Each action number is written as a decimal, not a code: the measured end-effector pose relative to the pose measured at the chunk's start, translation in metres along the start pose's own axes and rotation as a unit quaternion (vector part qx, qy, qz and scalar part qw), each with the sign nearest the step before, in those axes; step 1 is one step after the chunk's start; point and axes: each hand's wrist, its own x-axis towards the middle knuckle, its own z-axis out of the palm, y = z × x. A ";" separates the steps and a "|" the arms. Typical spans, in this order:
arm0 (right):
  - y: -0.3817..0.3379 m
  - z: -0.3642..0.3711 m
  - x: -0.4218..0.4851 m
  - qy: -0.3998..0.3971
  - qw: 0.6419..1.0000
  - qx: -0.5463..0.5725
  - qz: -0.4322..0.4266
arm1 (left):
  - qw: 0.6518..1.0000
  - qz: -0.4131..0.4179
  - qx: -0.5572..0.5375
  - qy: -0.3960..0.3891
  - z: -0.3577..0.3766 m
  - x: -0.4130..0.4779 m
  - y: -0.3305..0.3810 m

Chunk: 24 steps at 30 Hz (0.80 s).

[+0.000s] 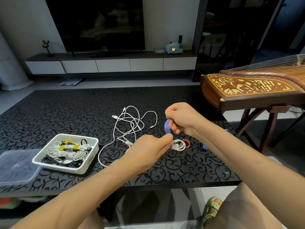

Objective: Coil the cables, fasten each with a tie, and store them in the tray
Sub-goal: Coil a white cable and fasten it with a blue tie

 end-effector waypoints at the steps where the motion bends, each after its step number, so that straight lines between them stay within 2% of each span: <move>1: 0.000 0.000 0.001 0.001 1.000 0.010 0.008 | 1.000 0.015 0.020 -0.003 -0.001 0.001 -0.002; 4: -0.001 -0.001 0.004 0.009 0.998 0.053 0.040 | 0.997 0.040 0.069 0.002 -0.003 0.005 -0.005; 7: -0.003 -0.004 0.008 0.025 0.993 0.093 0.070 | 0.996 0.048 0.067 0.034 -0.004 0.009 -0.004; 11: 0.003 -0.008 0.017 0.081 0.990 0.092 0.075 | 0.996 0.060 -0.025 0.057 -0.006 0.011 -0.005; 13: 0.008 -0.007 0.022 0.092 0.985 0.122 0.086 | 0.987 -0.017 -0.148 0.066 -0.005 0.012 -0.006; 14: 0.010 -0.006 0.024 0.087 0.983 0.135 0.092 | 0.967 -0.073 -0.229 0.079 -0.004 0.013 -0.004; 16: 0.017 -0.001 0.027 0.054 0.980 0.151 0.116 | 0.897 -0.172 -0.387 0.124 -0.001 0.017 -0.003; 18: 0.031 0.004 0.026 0.031 0.972 0.177 0.152 | 0.837 -0.235 -0.460 0.180 0.003 0.020 -0.006; 19: 0.040 0.006 0.023 0.030 0.966 0.192 0.169 | 0.835 -0.251 -0.446 0.201 0.005 0.019 -0.009; 21: 0.062 0.009 0.013 0.024 0.956 0.211 0.203 | 0.882 -0.244 -0.342 0.216 0.011 0.012 -0.020; 23: 0.081 0.011 0.001 0.002 0.946 0.226 0.234 | 0.914 -0.238 -0.263 0.196 0.016 0.005 -0.029; 24: 0.089 0.012 -0.003 -0.006 0.939 0.236 0.248 | 0.913 -0.245 -0.269 0.182 0.017 0.003 -0.031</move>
